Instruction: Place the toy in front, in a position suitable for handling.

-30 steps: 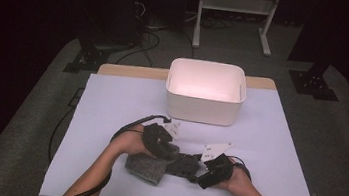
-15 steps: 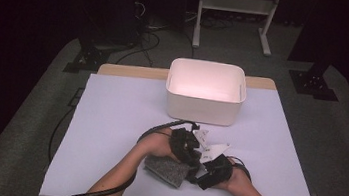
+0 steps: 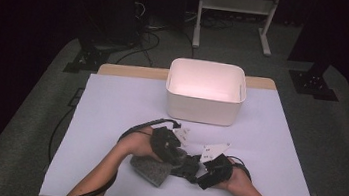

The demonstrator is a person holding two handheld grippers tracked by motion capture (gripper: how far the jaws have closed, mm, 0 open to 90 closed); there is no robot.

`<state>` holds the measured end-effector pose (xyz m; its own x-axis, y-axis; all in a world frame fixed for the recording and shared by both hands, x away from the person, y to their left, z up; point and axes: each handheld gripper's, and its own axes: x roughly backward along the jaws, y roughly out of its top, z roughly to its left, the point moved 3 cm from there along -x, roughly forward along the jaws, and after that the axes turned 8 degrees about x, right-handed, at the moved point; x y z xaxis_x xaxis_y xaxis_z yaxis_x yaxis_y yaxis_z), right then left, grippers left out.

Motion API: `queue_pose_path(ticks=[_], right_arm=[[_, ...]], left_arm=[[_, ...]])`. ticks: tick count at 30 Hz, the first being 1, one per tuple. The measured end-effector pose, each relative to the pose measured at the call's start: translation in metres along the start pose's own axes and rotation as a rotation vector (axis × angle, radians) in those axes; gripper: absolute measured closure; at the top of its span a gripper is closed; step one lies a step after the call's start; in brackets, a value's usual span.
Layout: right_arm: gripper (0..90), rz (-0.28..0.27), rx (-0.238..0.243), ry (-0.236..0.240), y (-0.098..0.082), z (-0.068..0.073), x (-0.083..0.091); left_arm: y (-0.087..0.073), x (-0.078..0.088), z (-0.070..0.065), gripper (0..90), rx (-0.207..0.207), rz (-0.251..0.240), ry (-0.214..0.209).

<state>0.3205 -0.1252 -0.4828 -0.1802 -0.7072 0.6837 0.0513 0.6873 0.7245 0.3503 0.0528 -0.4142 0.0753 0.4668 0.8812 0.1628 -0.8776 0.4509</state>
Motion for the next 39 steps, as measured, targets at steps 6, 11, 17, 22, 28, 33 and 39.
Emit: queue_pose_path(ticks=[6, 11, 17, 22, 28, 33, 39], right_arm=[[24.6, 0.000, -0.003, 0.001, 0.000, 0.000, 0.000], [24.6, 0.000, -0.002, 0.000, 0.000, 0.000, 0.000], [26.1, -0.018, -0.055, 0.026, 0.000, -0.002, 0.001], [23.1, -0.017, -0.086, 0.057, 0.001, -0.004, 0.002], [19.9, -0.016, -0.107, 0.080, 0.003, -0.009, 0.009], [19.7, -0.042, -0.129, 0.099, 0.011, -0.017, 0.016], [21.2, -0.041, -0.125, 0.113, 0.026, -0.027, 0.006]], left_arm=[[-0.029, 0.018, 0.004, 72.6, 0.057, -0.023, 0.018], [-0.039, 0.022, 0.000, 72.4, 0.070, -0.037, 0.012], [-0.038, 0.012, -0.004, 72.5, 0.059, -0.037, -0.020], [-0.033, 0.009, -0.006, 72.6, 0.044, -0.031, -0.025], [-0.032, 0.007, -0.007, 72.8, 0.042, -0.038, -0.030], [-0.033, 0.007, -0.007, 72.9, 0.042, -0.046, -0.029], [-0.033, 0.007, -0.008, 72.9, 0.039, -0.046, -0.025]])
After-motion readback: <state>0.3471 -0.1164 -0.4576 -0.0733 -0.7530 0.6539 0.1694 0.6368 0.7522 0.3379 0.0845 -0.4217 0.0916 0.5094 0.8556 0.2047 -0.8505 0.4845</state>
